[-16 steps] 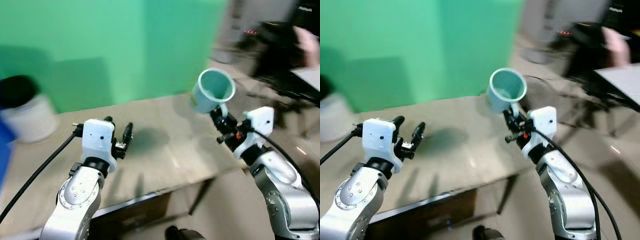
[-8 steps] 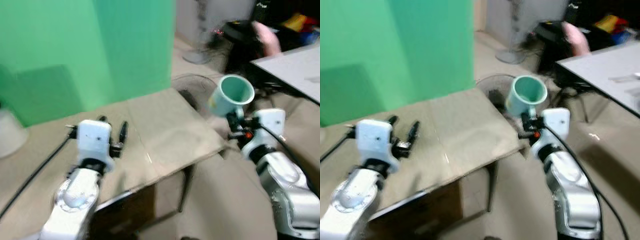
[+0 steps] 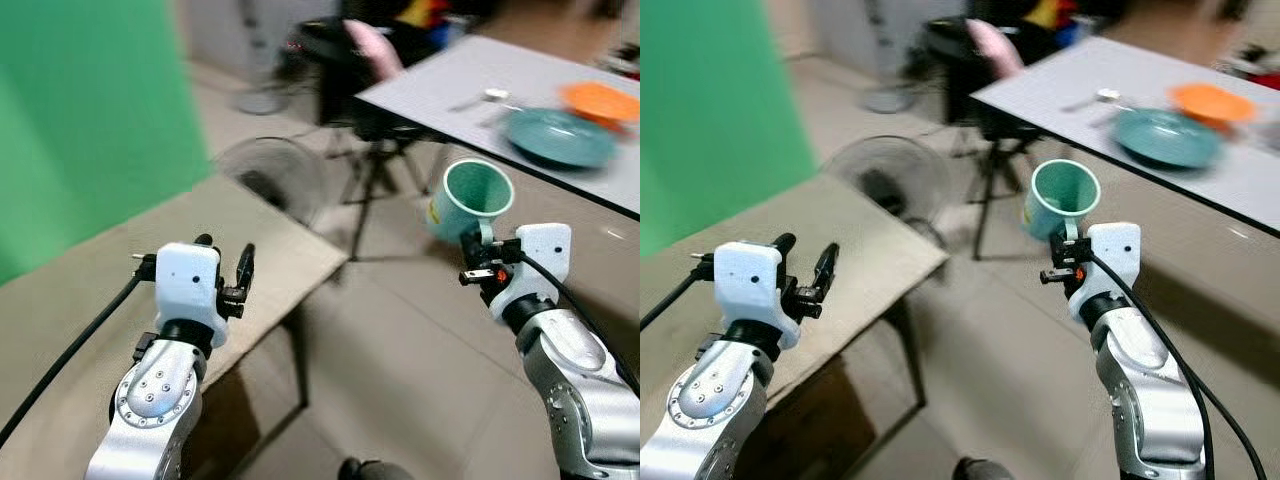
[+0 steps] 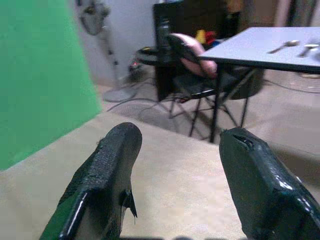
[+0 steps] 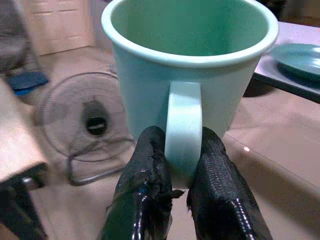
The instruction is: Setting the table
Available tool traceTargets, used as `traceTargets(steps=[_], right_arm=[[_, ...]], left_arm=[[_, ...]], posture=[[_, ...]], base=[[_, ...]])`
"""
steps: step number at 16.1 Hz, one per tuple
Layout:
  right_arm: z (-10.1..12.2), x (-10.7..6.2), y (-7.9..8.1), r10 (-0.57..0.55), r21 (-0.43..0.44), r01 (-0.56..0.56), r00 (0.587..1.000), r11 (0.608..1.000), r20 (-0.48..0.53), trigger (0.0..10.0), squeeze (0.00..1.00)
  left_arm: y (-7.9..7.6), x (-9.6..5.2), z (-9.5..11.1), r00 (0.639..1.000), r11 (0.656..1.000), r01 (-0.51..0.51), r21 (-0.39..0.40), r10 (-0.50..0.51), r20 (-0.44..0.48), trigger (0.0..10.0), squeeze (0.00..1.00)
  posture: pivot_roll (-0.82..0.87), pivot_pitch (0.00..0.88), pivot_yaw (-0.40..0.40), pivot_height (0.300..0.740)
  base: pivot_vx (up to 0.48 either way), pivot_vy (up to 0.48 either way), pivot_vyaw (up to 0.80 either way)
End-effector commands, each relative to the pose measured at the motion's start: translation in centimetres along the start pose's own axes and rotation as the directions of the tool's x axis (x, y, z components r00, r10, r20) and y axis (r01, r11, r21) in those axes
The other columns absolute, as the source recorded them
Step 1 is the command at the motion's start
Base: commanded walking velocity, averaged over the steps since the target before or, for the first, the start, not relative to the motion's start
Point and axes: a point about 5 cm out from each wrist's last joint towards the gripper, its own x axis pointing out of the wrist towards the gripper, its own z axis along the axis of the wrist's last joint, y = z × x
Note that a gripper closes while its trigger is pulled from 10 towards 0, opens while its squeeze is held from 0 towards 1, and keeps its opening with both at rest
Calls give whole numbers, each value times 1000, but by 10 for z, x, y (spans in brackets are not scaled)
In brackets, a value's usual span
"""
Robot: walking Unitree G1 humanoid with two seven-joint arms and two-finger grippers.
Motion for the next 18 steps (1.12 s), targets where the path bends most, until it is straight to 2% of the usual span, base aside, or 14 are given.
traceTargets(steps=[1, 4, 7, 18], right_arm=[[1, -3, -3, -25, -18, 25, 1000, 1000, 0, 10000, 0], [0, -5, -5, -53, -32, 53, 999, 998, -2, 10000, 0], [-1, -6, -9, -102, -35, 102, 995, 994, -5, 10000, 0], [-2, -10, -14, -162, -23, 162, 987, 986, 9, 10000, 0]], left_arm=[[2, 3, 2, 1000, 1000, -15, 18, 15, 26, 10000, 0], [0, 3, 4, 999, 1000, 0, 16, -1, 48, 10000, 0], [0, 1, 2, 999, 1000, 9, 19, -10, 47, 10000, 0], [-2, 2, -1, 998, 999, 48, 17, -48, 47, 10000, 0]], posture=[[-103, 19, 12, 740], [-110, 17, 13, 740], [-109, 19, 11, 740], [-116, 11, 19, 740]], base=[[0, 0, -788], [0, 0, -792], [336, 0, -788], [356, 0, -788]])
